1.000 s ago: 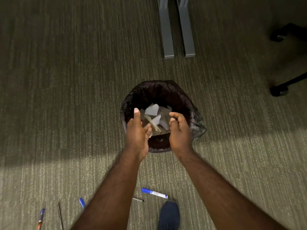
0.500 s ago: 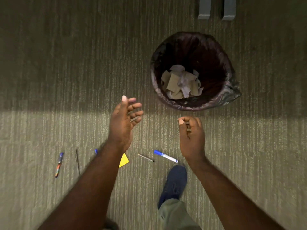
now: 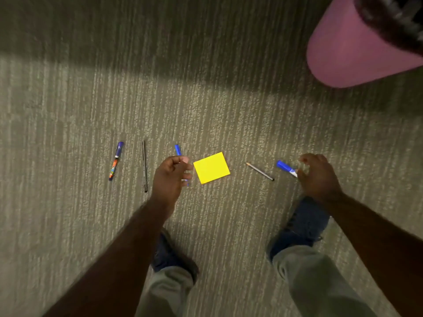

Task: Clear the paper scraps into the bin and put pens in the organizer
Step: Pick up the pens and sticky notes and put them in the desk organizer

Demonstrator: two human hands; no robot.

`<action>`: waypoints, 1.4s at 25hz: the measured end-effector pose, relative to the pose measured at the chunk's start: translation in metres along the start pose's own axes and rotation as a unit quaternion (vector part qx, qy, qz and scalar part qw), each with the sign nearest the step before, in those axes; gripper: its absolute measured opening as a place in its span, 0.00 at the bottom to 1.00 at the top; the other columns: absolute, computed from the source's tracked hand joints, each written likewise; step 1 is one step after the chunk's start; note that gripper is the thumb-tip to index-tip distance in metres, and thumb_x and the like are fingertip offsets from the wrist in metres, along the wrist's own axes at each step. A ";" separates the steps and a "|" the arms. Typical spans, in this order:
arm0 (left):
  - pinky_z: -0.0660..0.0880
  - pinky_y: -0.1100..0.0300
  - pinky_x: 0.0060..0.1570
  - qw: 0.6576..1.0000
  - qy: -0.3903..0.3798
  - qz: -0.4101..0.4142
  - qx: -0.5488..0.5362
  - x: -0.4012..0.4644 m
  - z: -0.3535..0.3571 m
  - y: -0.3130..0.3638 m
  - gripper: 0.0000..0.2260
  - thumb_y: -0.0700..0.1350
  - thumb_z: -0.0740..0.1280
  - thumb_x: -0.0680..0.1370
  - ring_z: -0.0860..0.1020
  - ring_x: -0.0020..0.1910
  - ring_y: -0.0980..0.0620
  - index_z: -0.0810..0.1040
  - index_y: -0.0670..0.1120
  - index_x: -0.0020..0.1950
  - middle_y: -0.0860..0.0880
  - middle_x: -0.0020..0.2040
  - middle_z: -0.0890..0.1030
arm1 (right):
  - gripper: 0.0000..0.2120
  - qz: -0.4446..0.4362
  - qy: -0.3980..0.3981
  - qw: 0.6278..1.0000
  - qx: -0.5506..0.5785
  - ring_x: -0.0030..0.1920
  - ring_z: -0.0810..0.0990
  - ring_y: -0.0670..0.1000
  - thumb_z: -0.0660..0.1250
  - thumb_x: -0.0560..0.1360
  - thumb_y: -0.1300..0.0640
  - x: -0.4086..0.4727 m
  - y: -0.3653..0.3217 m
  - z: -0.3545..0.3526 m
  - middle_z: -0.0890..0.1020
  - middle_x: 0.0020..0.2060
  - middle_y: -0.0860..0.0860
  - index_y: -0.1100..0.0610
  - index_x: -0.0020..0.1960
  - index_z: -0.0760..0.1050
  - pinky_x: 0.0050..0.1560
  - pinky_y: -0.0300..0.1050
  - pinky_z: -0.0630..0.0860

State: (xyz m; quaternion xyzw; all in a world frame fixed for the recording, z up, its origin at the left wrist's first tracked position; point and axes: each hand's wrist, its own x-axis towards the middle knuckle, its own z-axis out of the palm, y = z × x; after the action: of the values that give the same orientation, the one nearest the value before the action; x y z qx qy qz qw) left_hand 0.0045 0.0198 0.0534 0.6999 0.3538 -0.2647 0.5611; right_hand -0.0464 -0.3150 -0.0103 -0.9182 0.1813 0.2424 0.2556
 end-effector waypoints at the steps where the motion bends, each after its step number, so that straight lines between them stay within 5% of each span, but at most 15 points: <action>1: 0.68 0.63 0.32 1.000 -0.004 -0.001 0.013 0.006 -0.008 -0.018 0.03 0.44 0.63 0.78 0.73 0.32 0.54 0.75 0.45 0.48 0.49 0.39 0.79 | 0.16 0.011 -0.014 0.999 -0.027 0.52 0.76 0.68 0.69 0.70 0.64 0.005 0.003 0.013 0.75 0.53 0.66 0.63 0.57 0.74 0.55 0.59 0.73; 5: 0.71 0.69 0.29 0.999 0.006 -0.017 0.042 0.029 -0.040 -0.078 0.05 0.40 0.64 0.77 0.75 0.32 0.54 0.75 0.49 0.43 0.47 0.40 0.80 | 0.15 0.036 -0.019 0.996 -0.084 0.54 0.74 0.69 0.68 0.70 0.63 0.013 0.006 0.053 0.73 0.54 0.67 0.62 0.56 0.73 0.55 0.61 0.72; 10: 0.74 0.58 0.38 0.995 0.008 -0.012 0.094 0.057 -0.062 -0.116 0.03 0.41 0.66 0.75 0.76 0.35 0.50 0.77 0.48 0.43 0.44 0.41 0.79 | 0.11 0.034 0.034 0.994 -0.096 0.54 0.73 0.69 0.66 0.74 0.62 0.015 0.002 0.068 0.73 0.52 0.69 0.64 0.54 0.71 0.55 0.63 0.70; 13: 0.71 0.59 0.39 0.978 0.050 0.052 0.196 0.075 -0.058 -0.115 0.03 0.45 0.68 0.74 0.76 0.36 0.51 0.77 0.45 0.45 0.50 0.38 0.79 | 0.10 0.011 0.082 0.995 -0.055 0.51 0.74 0.68 0.63 0.76 0.57 0.012 -0.015 0.069 0.75 0.50 0.66 0.60 0.55 0.68 0.51 0.63 0.71; 17: 0.67 0.60 0.35 0.962 0.088 0.097 0.239 0.107 -0.031 -0.092 0.06 0.46 0.68 0.73 0.75 0.34 0.53 0.72 0.46 0.42 0.45 0.41 0.80 | 0.13 -0.035 0.113 0.992 0.034 0.48 0.75 0.63 0.58 0.75 0.49 0.000 -0.052 0.079 0.76 0.49 0.62 0.56 0.55 0.66 0.50 0.58 0.71; 21: 0.73 0.48 0.49 0.929 0.103 0.081 0.347 0.120 -0.017 -0.088 0.12 0.45 0.65 0.76 0.76 0.51 0.40 0.71 0.39 0.55 0.39 0.54 0.77 | 0.11 -0.056 0.115 0.985 0.114 0.46 0.73 0.51 0.60 0.75 0.51 -0.005 -0.101 0.102 0.75 0.47 0.52 0.54 0.55 0.66 0.48 0.49 0.69; 23: 0.70 0.48 0.46 0.919 0.086 0.112 0.368 0.112 -0.022 -0.090 0.12 0.43 0.61 0.78 0.75 0.51 0.40 0.69 0.38 0.58 0.38 0.55 0.76 | 0.10 -0.071 0.112 0.980 0.147 0.45 0.72 0.47 0.61 0.77 0.54 -0.006 -0.128 0.111 0.74 0.47 0.50 0.55 0.56 0.67 0.46 0.46 0.67; 28: 0.60 0.57 0.32 0.940 0.182 0.137 0.256 0.115 -0.101 -0.083 0.07 0.40 0.54 0.78 0.70 0.35 0.46 0.66 0.41 0.55 0.45 0.40 0.74 | 0.09 -0.115 0.082 0.972 0.187 0.47 0.72 0.48 0.62 0.78 0.60 -0.005 -0.196 0.125 0.74 0.48 0.51 0.59 0.57 0.67 0.46 0.40 0.65; 31: 0.65 0.54 0.35 0.897 0.245 0.173 0.325 0.133 -0.165 -0.083 0.11 0.41 0.56 0.77 0.71 0.38 0.47 0.68 0.40 0.58 0.43 0.47 0.73 | 0.08 -0.125 0.053 0.970 0.203 0.45 0.72 0.46 0.62 0.78 0.60 -0.009 -0.222 0.132 0.74 0.48 0.50 0.57 0.56 0.67 0.44 0.40 0.65; 35: 0.68 0.53 0.36 0.861 0.203 0.129 0.449 0.163 -0.198 -0.092 0.16 0.47 0.61 0.78 0.75 0.45 0.41 0.66 0.42 0.62 0.39 0.59 0.69 | 0.07 -0.136 0.021 0.968 0.212 0.44 0.72 0.45 0.61 0.78 0.58 -0.018 -0.235 0.145 0.75 0.47 0.50 0.55 0.55 0.67 0.42 0.39 0.68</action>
State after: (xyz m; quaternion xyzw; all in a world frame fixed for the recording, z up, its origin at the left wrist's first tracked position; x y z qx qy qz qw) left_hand 0.0254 0.2554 -0.0809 0.9536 0.2098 -0.1721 0.1308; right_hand -0.0045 -0.0417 -0.0197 -0.8641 0.1074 0.1424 0.4707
